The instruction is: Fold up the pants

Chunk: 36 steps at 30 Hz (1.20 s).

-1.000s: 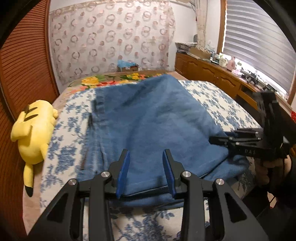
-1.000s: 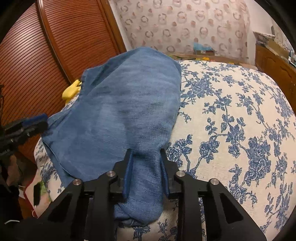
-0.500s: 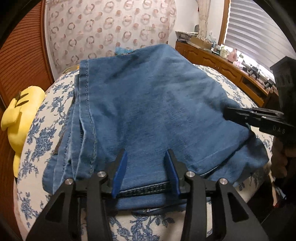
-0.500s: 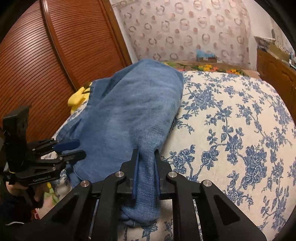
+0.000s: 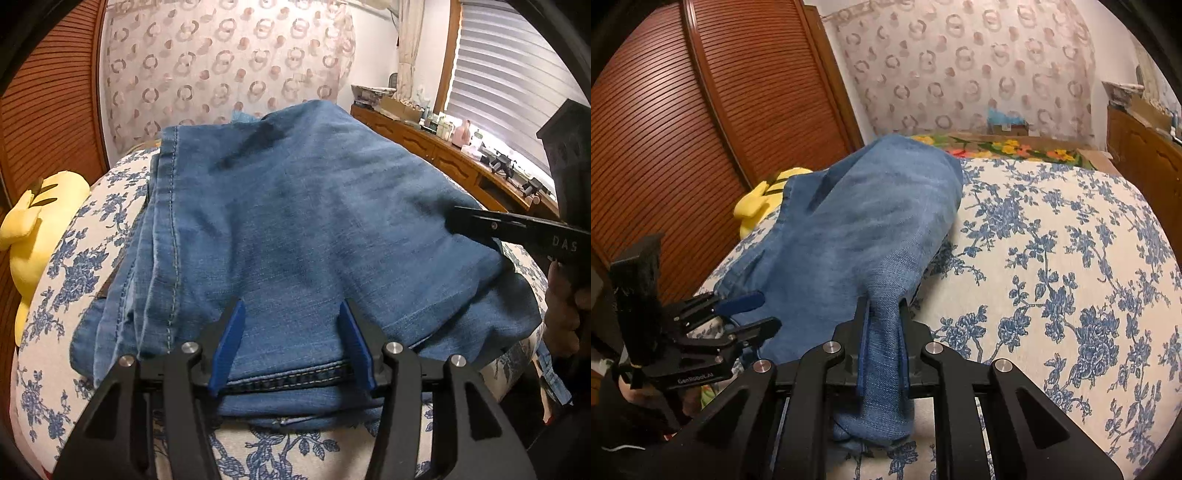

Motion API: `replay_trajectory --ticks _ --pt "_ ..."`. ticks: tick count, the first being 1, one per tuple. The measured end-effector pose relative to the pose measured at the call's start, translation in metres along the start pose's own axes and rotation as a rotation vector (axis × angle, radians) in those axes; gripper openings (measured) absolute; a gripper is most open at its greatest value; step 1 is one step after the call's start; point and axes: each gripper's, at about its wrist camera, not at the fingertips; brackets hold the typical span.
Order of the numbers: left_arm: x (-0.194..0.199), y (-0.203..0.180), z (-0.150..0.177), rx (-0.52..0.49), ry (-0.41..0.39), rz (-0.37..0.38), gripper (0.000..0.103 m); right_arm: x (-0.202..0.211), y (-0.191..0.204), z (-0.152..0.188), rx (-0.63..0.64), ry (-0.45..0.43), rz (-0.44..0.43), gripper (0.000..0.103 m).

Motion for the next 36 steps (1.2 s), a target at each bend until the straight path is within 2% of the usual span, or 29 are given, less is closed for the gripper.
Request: replay_trajectory --ticks 6,13,19,24,27,30,34,36 --pt "0.015 0.008 0.0 0.026 0.003 0.005 0.053 0.005 0.005 -0.007 0.016 -0.011 -0.005 0.01" --pt "0.051 0.031 -0.004 0.03 -0.043 -0.065 0.053 0.011 0.029 -0.028 0.072 -0.041 -0.04 0.009" --pt "0.084 0.067 -0.005 0.075 -0.09 -0.117 0.053 0.005 0.074 -0.058 0.166 -0.067 -0.099 0.007" --pt "0.105 0.097 -0.005 0.116 -0.109 -0.147 0.053 -0.022 0.13 -0.084 0.251 -0.06 -0.178 0.006" --pt "0.115 0.114 0.0 0.133 -0.118 -0.177 0.053 -0.05 0.161 -0.092 0.288 -0.026 -0.24 0.003" --pt "0.121 0.126 0.006 0.152 -0.122 -0.197 0.053 -0.087 0.177 -0.089 0.275 0.062 -0.3 0.002" --pt "0.121 0.137 0.01 0.177 -0.118 -0.209 0.053 -0.126 0.181 -0.078 0.255 0.164 -0.319 0.002" --pt "0.119 0.138 0.011 0.184 -0.116 -0.212 0.053 -0.13 0.178 -0.077 0.247 0.181 -0.316 0.005"
Point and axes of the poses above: each gripper's, at about its wrist camera, not at the fingertips, and x roughly against the way its jaws point, y to its left, z to its underside, and after that the axes turned 7 degrees about y, right-handed
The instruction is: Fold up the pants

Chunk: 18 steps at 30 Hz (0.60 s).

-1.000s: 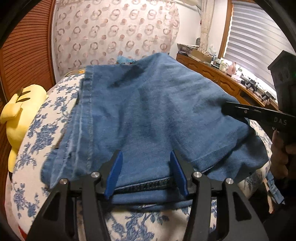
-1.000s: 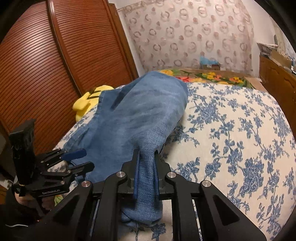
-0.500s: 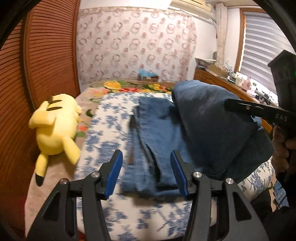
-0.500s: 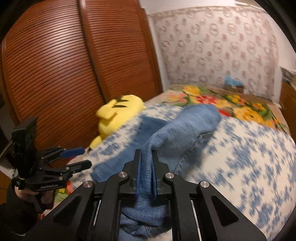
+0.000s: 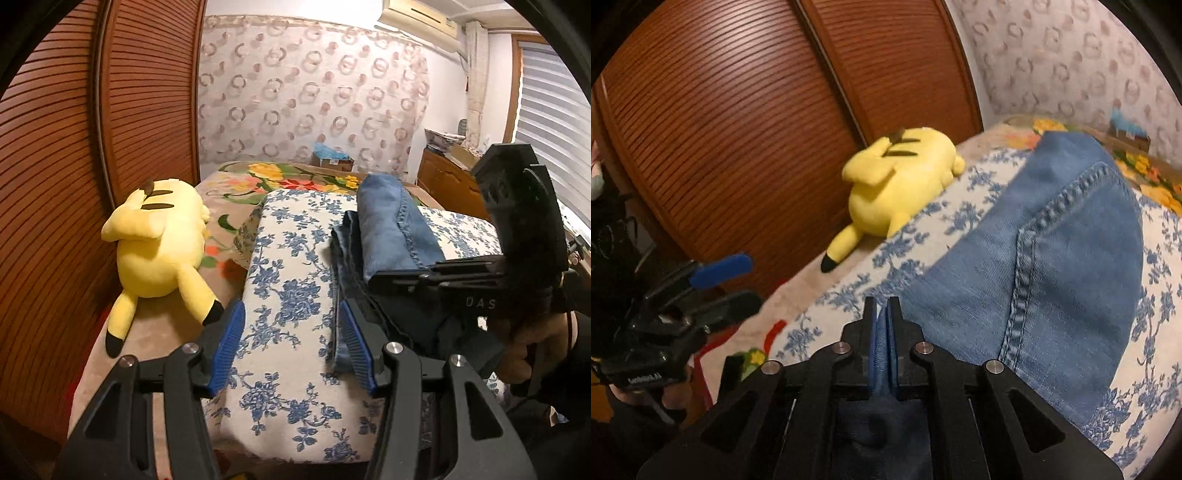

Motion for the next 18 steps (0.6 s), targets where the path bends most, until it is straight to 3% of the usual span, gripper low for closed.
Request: replay_trajectory --ticks 3,10,14,18 --pt "-0.001 -0.002 0.001 0.002 0.004 0.005 0.053 0.02 0.001 -0.002 0.013 -0.031 0.009 0.017" --pt "-0.004 -0.031 -0.018 -0.036 -0.02 0.054 0.053 0.098 -0.02 -0.002 0.056 -0.169 0.194 0.039" --pt "-0.016 -0.057 -0.04 -0.088 -0.012 0.103 0.053 0.11 -0.056 0.002 0.033 -0.159 0.31 0.051" --pt "-0.049 -0.073 -0.06 -0.108 0.076 0.171 0.053 0.096 -0.09 0.006 -0.032 -0.114 0.319 0.061"
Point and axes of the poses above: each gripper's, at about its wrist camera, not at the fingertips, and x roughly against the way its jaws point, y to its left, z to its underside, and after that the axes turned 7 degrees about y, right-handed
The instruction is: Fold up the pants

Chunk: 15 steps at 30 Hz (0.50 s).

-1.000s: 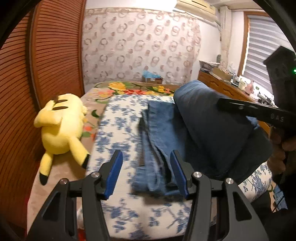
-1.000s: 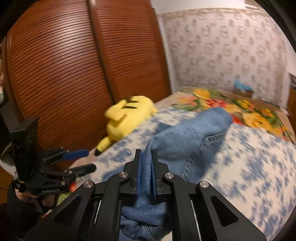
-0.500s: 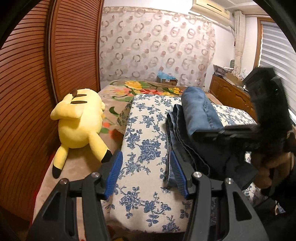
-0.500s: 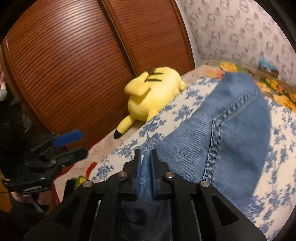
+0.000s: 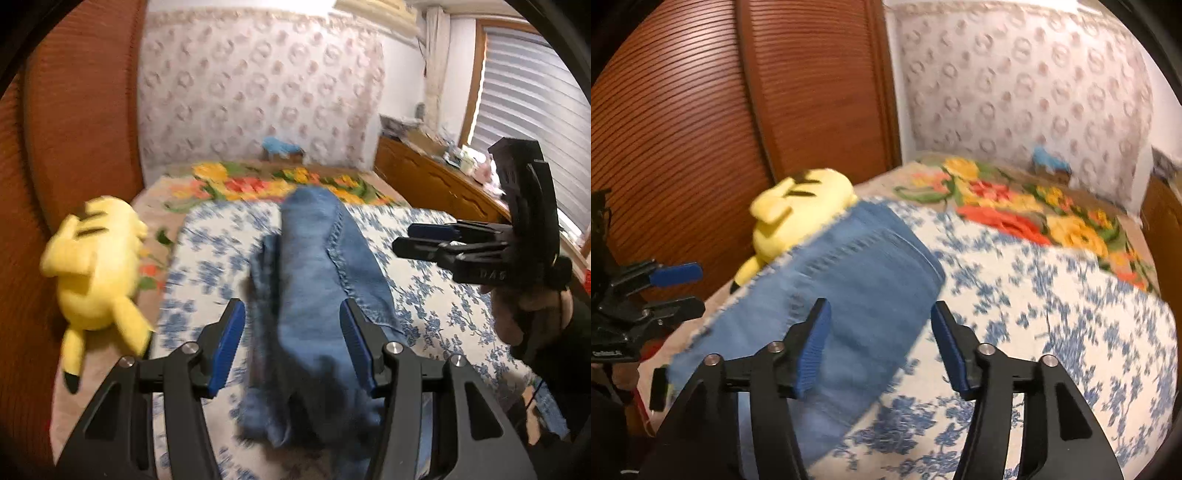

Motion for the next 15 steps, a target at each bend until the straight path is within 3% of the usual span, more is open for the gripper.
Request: replay_trajectory --ticks 6,15 --pt "-0.051 0.006 -0.012 -0.019 0.135 -0.009 0.053 -0.039 -0.018 0.007 -0.047 0.075 -0.048 0.068" --pt "-0.087 0.032 0.0 0.018 0.215 0.023 0.053 -0.083 -0.025 0.009 -0.051 0.18 -0.156 0.072"
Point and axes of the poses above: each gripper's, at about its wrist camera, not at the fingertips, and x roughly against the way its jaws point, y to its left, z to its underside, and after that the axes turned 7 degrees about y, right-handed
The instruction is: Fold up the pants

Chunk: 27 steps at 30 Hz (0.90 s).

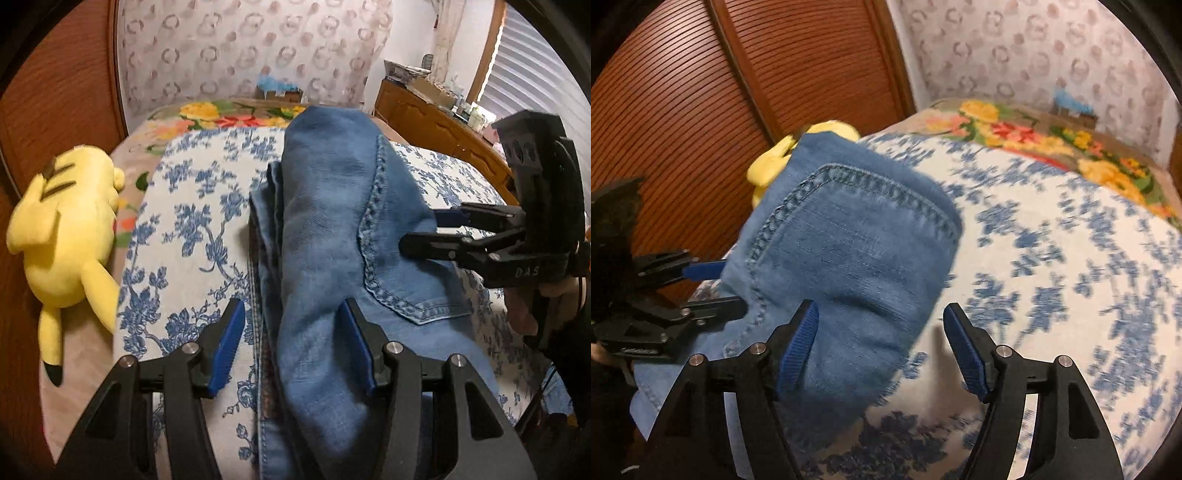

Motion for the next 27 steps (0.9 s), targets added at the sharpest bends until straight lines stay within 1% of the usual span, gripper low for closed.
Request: replay_trajectory --ticks 1,3,7,9,10,11,12,13,14,15,16,18,20,21,22,24,27 --pt "-0.002 0.002 -0.001 0.007 0.003 0.012 0.054 -0.004 0.001 0.0 0.007 0.01 -0.022 0.072" --pt "-0.006 0.007 -0.001 0.016 0.009 0.036 0.054 -0.008 0.002 -0.001 0.014 0.01 -0.033 0.074" --pt "-0.01 0.013 -0.001 0.04 0.011 0.081 0.055 -0.013 0.0 -0.001 0.019 0.008 -0.057 0.073" --pt "-0.012 0.016 0.0 0.061 0.009 0.102 0.055 -0.015 0.0 -0.002 0.021 0.006 -0.067 0.067" --pt "-0.012 0.015 0.0 0.062 0.003 0.103 0.055 -0.014 -0.001 -0.002 0.019 0.007 -0.073 0.066" --pt "-0.012 0.014 -0.001 0.058 0.001 0.101 0.055 -0.015 0.0 -0.002 0.021 0.008 -0.076 0.063" --pt "-0.013 0.012 -0.002 0.057 -0.001 0.102 0.055 -0.015 0.0 -0.001 0.026 0.006 -0.079 0.058" --pt "-0.014 0.011 -0.003 0.057 -0.002 0.106 0.052 -0.015 0.001 -0.002 0.03 0.003 -0.081 0.055" --pt "-0.015 0.01 -0.004 0.055 -0.002 0.108 0.051 -0.014 0.002 -0.001 0.035 0.0 -0.085 0.049" --pt "-0.015 0.009 -0.004 0.051 -0.003 0.111 0.047 -0.013 0.003 -0.001 0.041 -0.001 -0.087 0.043" --pt "-0.014 0.007 -0.005 0.044 -0.007 0.119 0.042 -0.013 0.004 -0.001 0.048 -0.003 -0.085 0.04" --pt "-0.012 0.006 -0.006 0.033 -0.01 0.129 0.031 -0.011 0.005 -0.001 0.054 -0.014 -0.088 0.028" --pt "-0.007 0.002 -0.007 0.02 -0.021 0.124 0.019 -0.005 0.009 -0.002 0.071 -0.034 -0.104 0.02" --pt "-0.002 0.002 -0.008 0.024 -0.033 0.128 0.01 -0.003 0.013 -0.004 0.082 -0.044 -0.101 0.019" --pt "0.001 0.002 -0.008 0.026 -0.042 0.13 0.007 0.0 0.019 -0.005 0.102 -0.055 -0.089 0.018" --pt "0.011 0.006 -0.009 0.039 -0.063 0.141 0.005 0.007 0.03 -0.012 0.131 -0.077 -0.084 0.016" --pt "0.029 0.017 -0.01 0.059 -0.11 0.156 0.004 0.016 0.043 -0.028 0.164 -0.105 -0.105 0.015"
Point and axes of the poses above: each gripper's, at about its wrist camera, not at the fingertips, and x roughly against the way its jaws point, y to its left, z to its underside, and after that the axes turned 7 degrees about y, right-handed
